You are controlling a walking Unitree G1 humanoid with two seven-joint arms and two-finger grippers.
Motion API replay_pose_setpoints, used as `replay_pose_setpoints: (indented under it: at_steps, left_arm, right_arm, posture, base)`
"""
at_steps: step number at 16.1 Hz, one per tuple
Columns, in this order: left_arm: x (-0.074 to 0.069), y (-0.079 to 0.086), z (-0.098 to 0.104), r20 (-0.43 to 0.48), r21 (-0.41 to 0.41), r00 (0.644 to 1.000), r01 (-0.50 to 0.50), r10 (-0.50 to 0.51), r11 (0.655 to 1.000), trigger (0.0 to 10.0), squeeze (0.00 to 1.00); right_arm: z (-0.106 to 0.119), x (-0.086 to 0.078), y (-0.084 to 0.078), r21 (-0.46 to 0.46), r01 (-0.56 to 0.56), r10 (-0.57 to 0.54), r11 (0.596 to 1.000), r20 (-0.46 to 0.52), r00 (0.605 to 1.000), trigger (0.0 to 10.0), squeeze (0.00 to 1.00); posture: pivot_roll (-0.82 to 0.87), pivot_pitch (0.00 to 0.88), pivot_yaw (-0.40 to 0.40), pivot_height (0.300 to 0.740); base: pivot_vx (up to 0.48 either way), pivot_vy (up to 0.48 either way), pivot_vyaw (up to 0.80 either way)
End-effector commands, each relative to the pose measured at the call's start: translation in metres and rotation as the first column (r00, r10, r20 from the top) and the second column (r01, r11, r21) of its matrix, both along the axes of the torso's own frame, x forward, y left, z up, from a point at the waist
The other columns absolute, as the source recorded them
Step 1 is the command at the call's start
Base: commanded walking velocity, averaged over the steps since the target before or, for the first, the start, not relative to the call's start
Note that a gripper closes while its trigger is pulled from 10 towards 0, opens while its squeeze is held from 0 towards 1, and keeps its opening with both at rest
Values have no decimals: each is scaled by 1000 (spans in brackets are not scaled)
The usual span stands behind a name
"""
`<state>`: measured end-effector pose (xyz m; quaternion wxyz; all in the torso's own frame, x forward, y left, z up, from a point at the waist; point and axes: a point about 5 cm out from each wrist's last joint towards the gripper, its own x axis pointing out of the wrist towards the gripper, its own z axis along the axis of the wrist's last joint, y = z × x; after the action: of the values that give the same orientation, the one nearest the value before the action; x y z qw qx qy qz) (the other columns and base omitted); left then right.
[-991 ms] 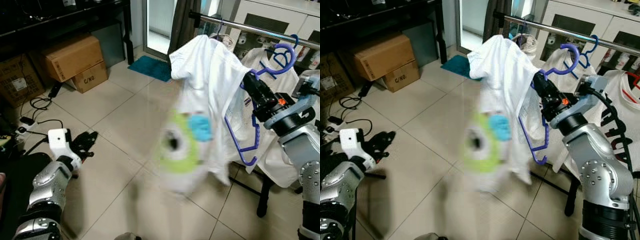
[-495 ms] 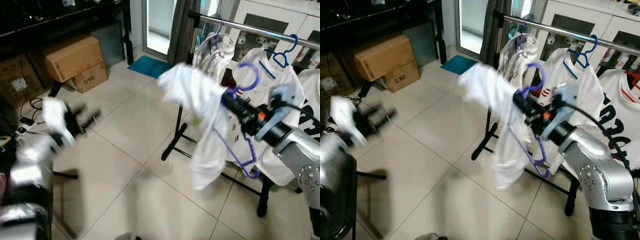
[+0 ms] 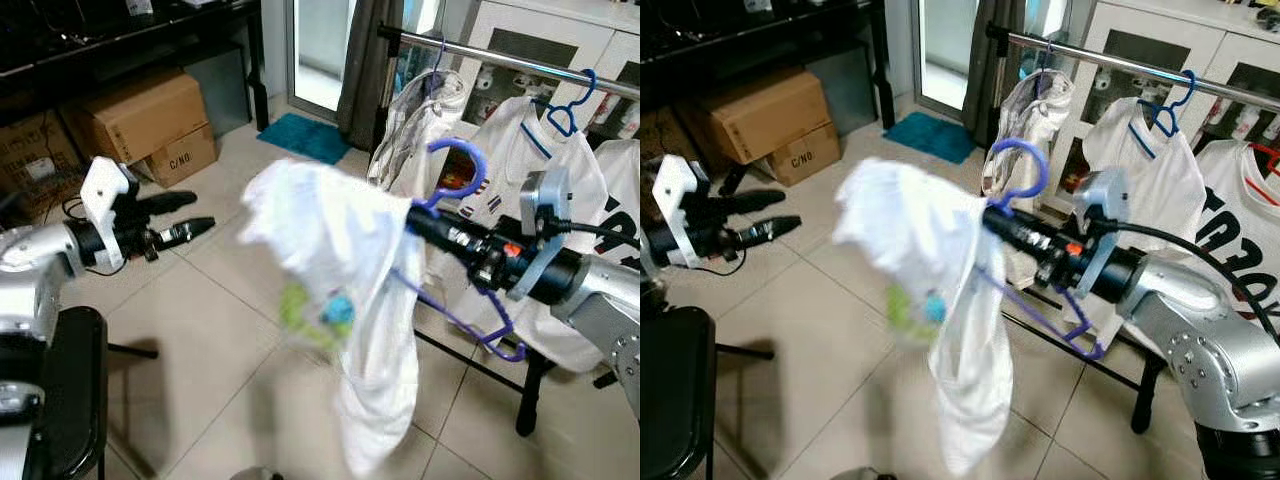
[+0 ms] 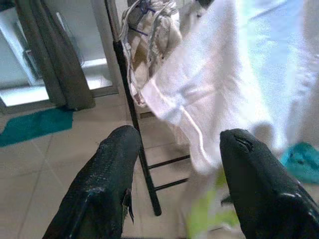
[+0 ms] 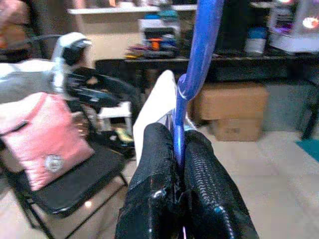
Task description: Hang hanger
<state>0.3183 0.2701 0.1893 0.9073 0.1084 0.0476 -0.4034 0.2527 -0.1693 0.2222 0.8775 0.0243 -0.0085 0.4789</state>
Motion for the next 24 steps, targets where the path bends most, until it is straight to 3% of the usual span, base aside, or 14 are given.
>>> replay_pose_setpoints:
  at_steps: [1, 4, 7, 9, 10, 11, 17, 24]
  left_arm:
    - [0, 1, -1, -23, 15, 1000, 7, -7, 1000, 10000, 0]
    - [5, -3, -6, -71, -98, 997, 24, -31, 995, 10000, 0]
    - [11, -6, -14, -111, -121, 993, 28, -41, 992, 10000, 0]
    - [14, -11, -13, -128, -185, 989, 43, -68, 982, 10000, 0]
    - [15, -17, -13, -130, -230, 985, 80, -112, 970, 1412, 0]
    - [16, -21, -14, -132, -245, 982, 97, -132, 965, 0, 0]
    - [18, -27, -19, -150, -327, 975, 107, -163, 939, 0, 0]
    - [19, -23, -20, -129, -331, 984, 71, -120, 941, 0, 0]
  right_arm:
    - [7, -4, 1, -2, -34, 34, 999, 24, 999, 10000, 0]
    - [9, -10, 8, 18, -108, 108, 994, 26, 994, 10000, 0]
    - [10, -13, 11, 29, -131, 131, 991, 26, 991, 10000, 0]
    - [11, -14, 11, 31, -136, 135, 990, 28, 990, 10000, 0]
    - [11, -14, 11, 32, -136, 135, 990, 29, 990, 10000, 0]
    - [11, -14, 11, 33, -134, 133, 990, 30, 991, 10000, 0]
    - [10, -16, 14, 39, -130, 129, 991, 27, 991, 10000, 0]
    - [8, -15, 15, 45, -130, 129, 990, 25, 991, 10000, 0]
  posture:
    - [-163, 0, 16, 740]
    - [-158, 0, 13, 740]
    - [-158, 0, 15, 740]
    - [-161, 0, 20, 740]
    - [-164, 0, 24, 740]
    - [-167, 0, 28, 740]
    - [-169, 0, 33, 740]
    - [-161, 0, 30, 740]
  base:
    - [0, 0, 0]
    - [0, 0, 0]
    - [0, 0, 0]
    - [0, 0, 0]
    - [0, 0, 0]
    - [0, 0, 0]
    - [0, 0, 0]
    - [0, 0, 0]
